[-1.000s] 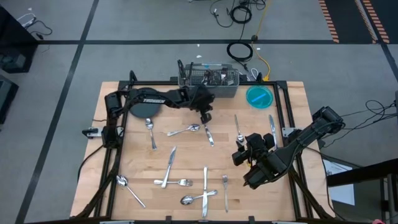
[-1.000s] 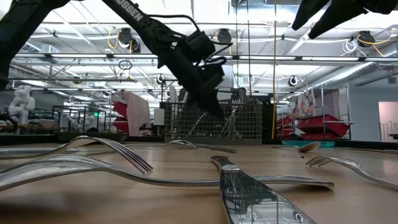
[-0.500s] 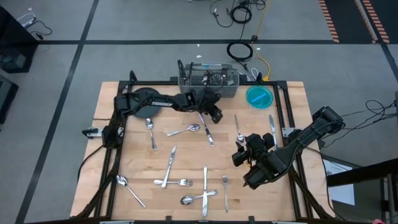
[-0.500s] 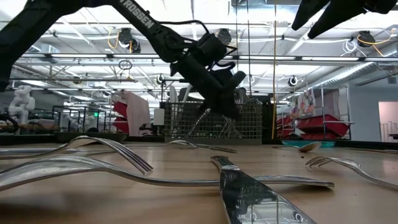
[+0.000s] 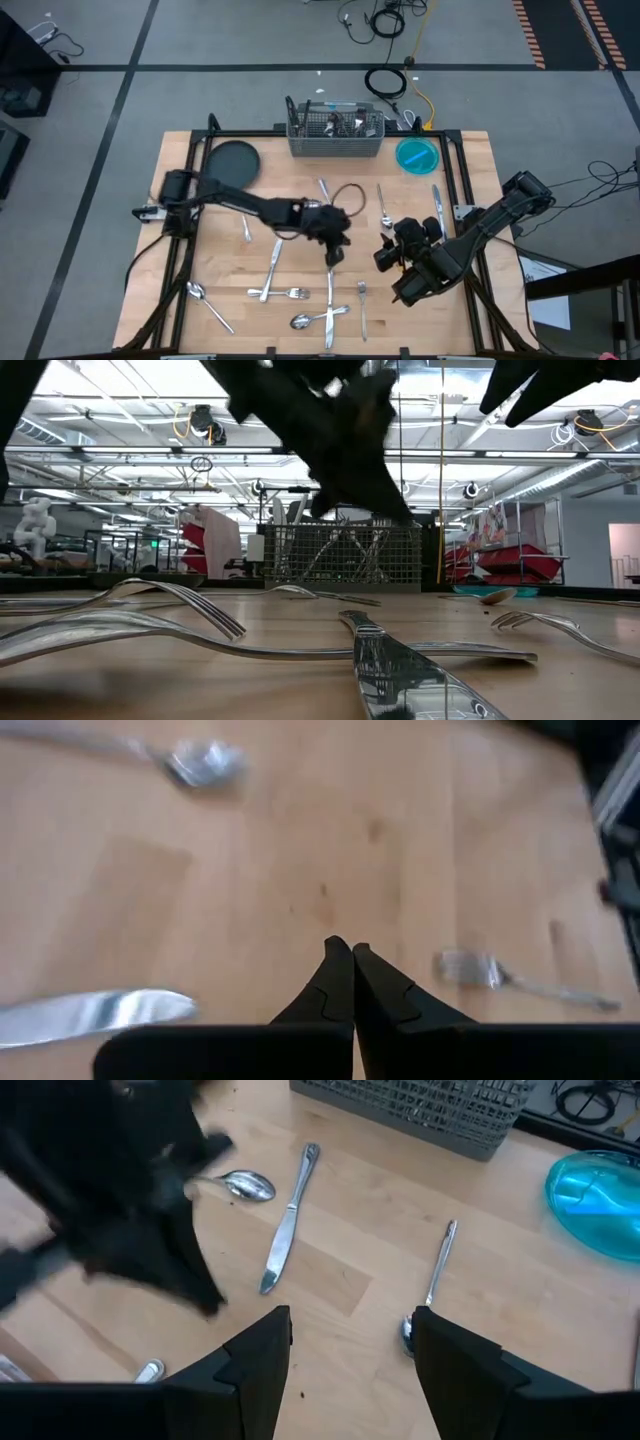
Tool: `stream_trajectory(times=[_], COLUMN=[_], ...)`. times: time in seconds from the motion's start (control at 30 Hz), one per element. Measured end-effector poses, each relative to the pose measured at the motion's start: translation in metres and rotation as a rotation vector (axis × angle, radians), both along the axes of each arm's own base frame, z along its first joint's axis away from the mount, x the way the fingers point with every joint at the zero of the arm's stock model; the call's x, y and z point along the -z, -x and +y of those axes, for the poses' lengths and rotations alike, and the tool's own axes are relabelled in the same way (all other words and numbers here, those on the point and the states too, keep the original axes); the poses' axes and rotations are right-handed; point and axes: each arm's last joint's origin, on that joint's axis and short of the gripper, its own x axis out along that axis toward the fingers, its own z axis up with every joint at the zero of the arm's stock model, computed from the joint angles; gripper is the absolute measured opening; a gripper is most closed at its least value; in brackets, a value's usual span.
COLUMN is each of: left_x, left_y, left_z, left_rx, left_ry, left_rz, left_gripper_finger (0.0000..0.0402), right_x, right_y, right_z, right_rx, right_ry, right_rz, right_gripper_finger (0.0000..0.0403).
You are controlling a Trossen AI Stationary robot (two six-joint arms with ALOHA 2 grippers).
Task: Sort silverware
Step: Put the table knife into the silverware organizer
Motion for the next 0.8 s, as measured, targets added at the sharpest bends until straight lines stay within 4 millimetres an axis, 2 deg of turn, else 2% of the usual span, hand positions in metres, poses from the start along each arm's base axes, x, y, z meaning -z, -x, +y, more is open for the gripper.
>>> stream_trajectory(times=[0.13,0.23,0.3,0.4,0.63,0.73,0.8], left_x=[-0.02,-0.024,-0.013,0.012,0.046,0.043,0.047], left_y=[0.021,0.042,0.054,0.06,0.043,0.033,0.035], left_z=[0.016,0.032,0.054,0.081,0.125,0.136,0.145], left_rx=[-0.109,-0.176,-0.275,-0.356,-0.385,-0.383,-0.403], left_ry=[-0.058,-0.069,-0.103,-0.156,-0.189,-0.191,-0.179], left_rz=[-0.257,-0.422,-0.414,-0.311,-0.093,-0.068,-0.005], left_gripper_finger=[0.0,0.0,0.0,0.0,0.0,0.0,0.0], right_x=[0.0,0.0,0.0,0.0,0.0,0.0,0.0], right_y=[0.0,0.0,0.0,-0.001,-0.002,-0.003,-0.003], right_z=[0.0,0.0,0.0,0.0,0.001,0.001,0.001], right_rx=[-0.008,-0.018,-0.015,-0.015,-0.01,-0.01,-0.008], right_ry=[0.007,0.016,0.014,0.006,0.0,-0.005,-0.008], right_rz=[0.006,0.015,0.011,0.0,-0.017,-0.021,-0.025], right_gripper_finger=[0.0196,0.0196,0.0196,0.0196,0.0196,0.0196,0.0196])
